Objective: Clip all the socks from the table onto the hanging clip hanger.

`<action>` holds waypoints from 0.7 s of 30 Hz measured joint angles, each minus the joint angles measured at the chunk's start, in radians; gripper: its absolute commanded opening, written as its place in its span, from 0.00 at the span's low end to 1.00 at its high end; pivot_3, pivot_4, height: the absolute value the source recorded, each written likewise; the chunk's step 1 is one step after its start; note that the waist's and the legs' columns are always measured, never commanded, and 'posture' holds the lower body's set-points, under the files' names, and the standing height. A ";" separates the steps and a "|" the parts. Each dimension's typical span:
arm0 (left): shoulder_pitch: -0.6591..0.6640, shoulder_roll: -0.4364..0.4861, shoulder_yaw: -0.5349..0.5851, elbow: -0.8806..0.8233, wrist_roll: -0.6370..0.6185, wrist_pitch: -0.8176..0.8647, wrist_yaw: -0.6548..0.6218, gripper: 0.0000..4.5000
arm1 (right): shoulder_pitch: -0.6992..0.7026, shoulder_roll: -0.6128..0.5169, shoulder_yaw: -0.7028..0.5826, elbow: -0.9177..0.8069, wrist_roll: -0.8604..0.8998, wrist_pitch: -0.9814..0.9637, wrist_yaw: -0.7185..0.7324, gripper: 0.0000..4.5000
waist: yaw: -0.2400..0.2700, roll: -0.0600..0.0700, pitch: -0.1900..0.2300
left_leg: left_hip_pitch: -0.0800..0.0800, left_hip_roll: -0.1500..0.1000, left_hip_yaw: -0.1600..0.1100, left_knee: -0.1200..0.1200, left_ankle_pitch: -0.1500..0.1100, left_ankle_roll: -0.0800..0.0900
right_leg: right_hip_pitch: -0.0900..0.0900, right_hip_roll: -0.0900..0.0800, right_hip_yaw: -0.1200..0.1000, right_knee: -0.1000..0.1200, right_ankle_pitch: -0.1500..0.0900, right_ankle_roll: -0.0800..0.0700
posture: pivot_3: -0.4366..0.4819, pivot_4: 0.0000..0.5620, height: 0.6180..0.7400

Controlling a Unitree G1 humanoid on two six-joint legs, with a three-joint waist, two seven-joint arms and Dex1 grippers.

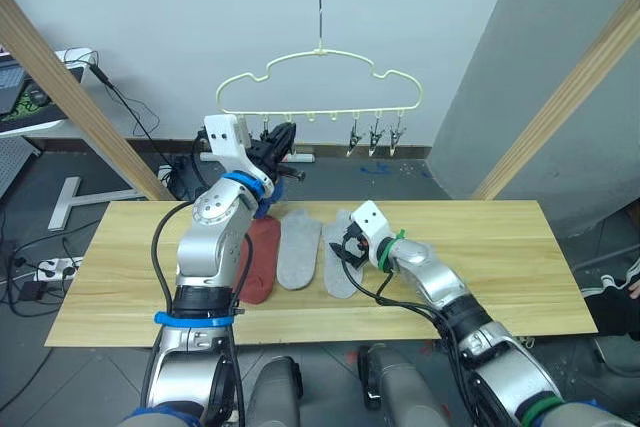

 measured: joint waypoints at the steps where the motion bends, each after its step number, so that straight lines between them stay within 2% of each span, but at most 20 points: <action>1: 0.003 0.000 0.001 -0.013 0.000 0.006 0.009 0.00 | -0.009 0.010 -0.004 0.056 -0.011 -0.017 -0.001 1.00 | 0.001 0.000 0.000 | 0.000 0.000 0.000 0.000 0.000 0.000 | 0.000 0.000 0.000 0.000 0.000 0.000 | 0.53 0.43 1.00; 5: 0.004 0.000 0.000 -0.022 0.001 0.021 0.017 0.00 | -0.029 0.010 -0.005 0.124 -0.051 -0.065 0.008 0.81 | 0.001 0.000 0.000 | 0.000 0.000 0.000 -0.001 0.000 0.000 | 0.000 0.000 0.000 0.000 0.000 0.000 | 0.53 0.44 1.00; 6: 0.004 0.000 0.000 -0.022 0.001 0.022 0.017 0.00 | -0.029 0.010 -0.006 0.130 -0.055 -0.075 0.016 0.71 | 0.002 0.000 0.000 | 0.000 0.000 0.000 -0.001 0.000 0.000 | 0.000 0.000 0.000 0.000 0.000 0.000 | 0.53 0.44 1.00; 14: 0.001 0.005 0.001 -0.021 -0.003 0.029 0.015 0.00 | 0.031 -0.044 0.010 0.059 -0.095 -0.110 0.087 0.08 | 0.007 0.001 -0.001 | 0.001 0.000 0.000 -0.001 0.000 0.000 | 0.001 0.000 0.000 0.000 0.000 0.000 | 0.53 0.44 1.00; 15: -0.001 0.005 0.001 -0.021 -0.007 0.035 0.012 0.00 | 0.044 -0.062 0.016 0.038 -0.108 -0.120 0.096 0.00 | 0.009 0.001 -0.001 | 0.001 0.000 0.000 -0.001 0.000 0.000 | 0.001 0.000 0.000 0.000 0.000 0.000 | 0.50 0.44 1.00; 18: -0.017 0.003 0.017 -0.021 -0.064 0.093 -0.007 0.00 | 0.093 -0.168 0.047 -0.048 -0.156 -0.178 0.137 0.00 | 0.016 0.001 -0.001 | 0.000 -0.001 0.001 -0.001 0.000 0.000 | 0.000 0.000 0.001 -0.001 0.000 0.000 | 0.48 0.44 1.00; 21: -0.039 -0.006 0.071 -0.016 -0.172 0.206 -0.013 0.00 | 0.125 -0.281 0.074 -0.156 -0.201 -0.287 0.204 0.00 | 0.009 0.001 -0.001 | 0.000 0.000 0.001 -0.001 0.000 0.000 | 0.000 0.000 0.001 -0.002 0.000 0.000 | 0.47 0.44 1.00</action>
